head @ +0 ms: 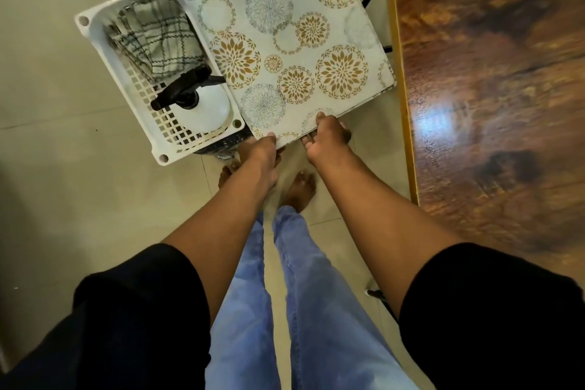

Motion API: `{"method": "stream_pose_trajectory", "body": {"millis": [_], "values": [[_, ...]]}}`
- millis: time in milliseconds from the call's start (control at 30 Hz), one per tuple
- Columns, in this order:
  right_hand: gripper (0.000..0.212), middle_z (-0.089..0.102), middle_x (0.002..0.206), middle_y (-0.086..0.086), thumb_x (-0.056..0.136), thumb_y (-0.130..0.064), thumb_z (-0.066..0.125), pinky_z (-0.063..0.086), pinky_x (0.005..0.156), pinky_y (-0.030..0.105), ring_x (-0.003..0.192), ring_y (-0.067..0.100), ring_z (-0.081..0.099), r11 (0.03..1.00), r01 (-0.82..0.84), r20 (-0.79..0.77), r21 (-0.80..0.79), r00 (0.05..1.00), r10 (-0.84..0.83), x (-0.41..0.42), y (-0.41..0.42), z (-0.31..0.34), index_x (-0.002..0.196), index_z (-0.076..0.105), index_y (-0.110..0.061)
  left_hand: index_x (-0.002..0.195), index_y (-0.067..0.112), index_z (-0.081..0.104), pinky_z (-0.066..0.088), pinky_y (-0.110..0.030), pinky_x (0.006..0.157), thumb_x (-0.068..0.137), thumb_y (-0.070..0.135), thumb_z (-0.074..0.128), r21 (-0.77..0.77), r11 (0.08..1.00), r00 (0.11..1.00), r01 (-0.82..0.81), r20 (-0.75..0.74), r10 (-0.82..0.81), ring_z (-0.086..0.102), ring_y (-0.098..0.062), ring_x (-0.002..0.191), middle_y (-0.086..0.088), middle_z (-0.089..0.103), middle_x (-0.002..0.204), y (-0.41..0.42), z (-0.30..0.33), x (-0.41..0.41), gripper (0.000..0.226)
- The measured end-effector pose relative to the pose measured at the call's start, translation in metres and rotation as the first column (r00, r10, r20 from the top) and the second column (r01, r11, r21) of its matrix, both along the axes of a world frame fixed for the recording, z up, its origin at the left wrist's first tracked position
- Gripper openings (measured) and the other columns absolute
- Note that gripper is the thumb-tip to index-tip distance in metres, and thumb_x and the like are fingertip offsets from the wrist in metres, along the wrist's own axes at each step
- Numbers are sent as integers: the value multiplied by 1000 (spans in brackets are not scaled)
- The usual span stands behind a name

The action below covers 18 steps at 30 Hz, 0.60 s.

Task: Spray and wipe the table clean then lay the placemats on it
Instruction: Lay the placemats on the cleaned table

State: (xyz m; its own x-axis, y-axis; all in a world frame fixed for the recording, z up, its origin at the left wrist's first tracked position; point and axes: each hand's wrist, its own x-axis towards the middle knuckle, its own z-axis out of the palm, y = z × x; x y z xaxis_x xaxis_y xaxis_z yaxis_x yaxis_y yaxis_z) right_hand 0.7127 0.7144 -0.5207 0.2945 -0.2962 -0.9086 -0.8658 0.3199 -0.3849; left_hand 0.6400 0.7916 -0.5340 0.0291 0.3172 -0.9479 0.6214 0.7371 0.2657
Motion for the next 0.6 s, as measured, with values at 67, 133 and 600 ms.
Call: {"method": "stream_pose_trajectory", "body": {"millis": [67,133,600], "values": [[54,50,142,14,99,-5,56,49,103,52,120,33,55,1000,19,-2,7,1000,-19,-2,-3,2,149,41,-20,123,15,59,63,-37,87,105,15,65,40,999,999,24,22,-24,74,-29,108,-10,73,120,-2,1,-2,19],[55,50,143,13,101,-5,52,50,101,51,118,33,56,1000,32,13,-2,999,-31,-5,-5,6,151,38,-22,117,16,65,64,-44,92,104,16,66,85,993,996,77,42,-81,75,-29,104,-10,75,118,-4,4,-5,13],[50,65,124,22,94,15,41,61,53,39,99,37,66,970,216,31,111,975,-220,-21,-21,72,135,56,-10,81,51,71,66,-51,77,95,26,68,511,763,783,395,247,-571,78,-15,82,16,78,87,-5,130,-8,28]]}}
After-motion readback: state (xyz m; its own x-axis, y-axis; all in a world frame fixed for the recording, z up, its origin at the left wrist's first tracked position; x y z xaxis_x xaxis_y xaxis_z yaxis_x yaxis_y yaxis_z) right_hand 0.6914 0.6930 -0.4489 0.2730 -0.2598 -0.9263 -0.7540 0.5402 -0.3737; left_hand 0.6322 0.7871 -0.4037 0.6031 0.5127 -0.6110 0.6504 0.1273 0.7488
